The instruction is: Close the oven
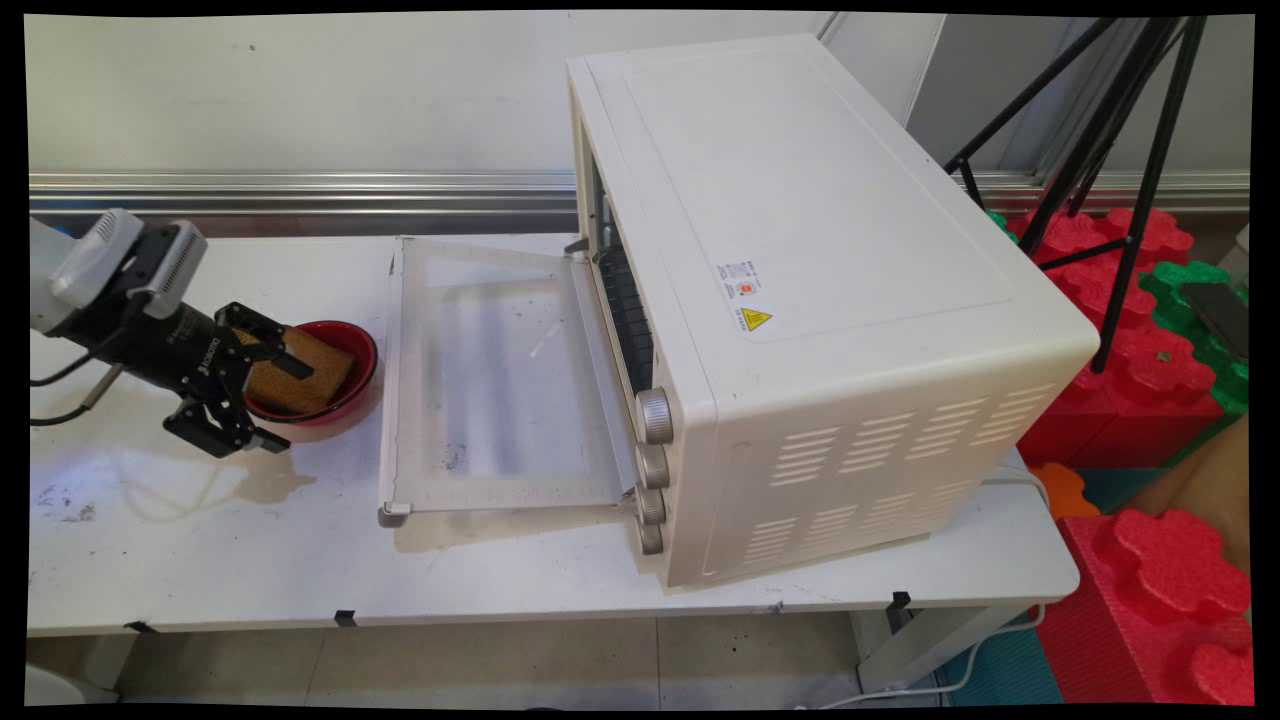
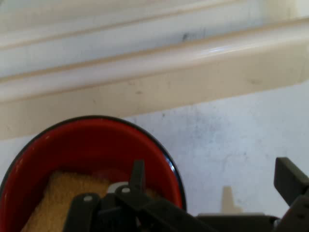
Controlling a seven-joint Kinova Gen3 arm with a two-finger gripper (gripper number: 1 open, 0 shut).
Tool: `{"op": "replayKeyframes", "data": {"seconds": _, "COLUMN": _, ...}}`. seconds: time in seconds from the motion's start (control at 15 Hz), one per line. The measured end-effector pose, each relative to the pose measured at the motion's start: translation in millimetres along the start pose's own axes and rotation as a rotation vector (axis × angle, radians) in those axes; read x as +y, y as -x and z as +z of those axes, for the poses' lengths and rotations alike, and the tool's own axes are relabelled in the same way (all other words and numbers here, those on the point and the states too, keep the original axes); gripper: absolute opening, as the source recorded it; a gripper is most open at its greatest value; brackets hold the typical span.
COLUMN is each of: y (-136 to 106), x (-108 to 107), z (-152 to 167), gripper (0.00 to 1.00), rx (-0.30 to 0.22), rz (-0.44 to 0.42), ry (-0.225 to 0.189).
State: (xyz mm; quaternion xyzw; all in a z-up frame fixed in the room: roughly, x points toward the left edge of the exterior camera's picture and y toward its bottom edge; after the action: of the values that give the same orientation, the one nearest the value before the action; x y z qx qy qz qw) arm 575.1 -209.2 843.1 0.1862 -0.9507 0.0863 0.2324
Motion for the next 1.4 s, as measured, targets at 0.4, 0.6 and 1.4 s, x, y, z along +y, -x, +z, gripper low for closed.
{"op": "replayKeyframes", "data": {"seconds": 0.4, "y": -10.2, "x": 7.5, "z": -13.9, "gripper": 1.0, "rx": 0.042, "rz": -0.028, "ry": 0.021}}
{"op": "replayKeyframes", "data": {"seconds": 0.6, "y": -12.4, "x": 14.5, "z": -13.5, "gripper": 1.0, "rx": 0.051, "rz": -0.045, "ry": 0.029}}
{"op": "replayKeyframes", "data": {"seconds": 1.4, "y": -13.9, "x": 19.5, "z": 6.7, "gripper": 1.0, "rx": 0.049, "rz": -0.037, "ry": 0.038}}
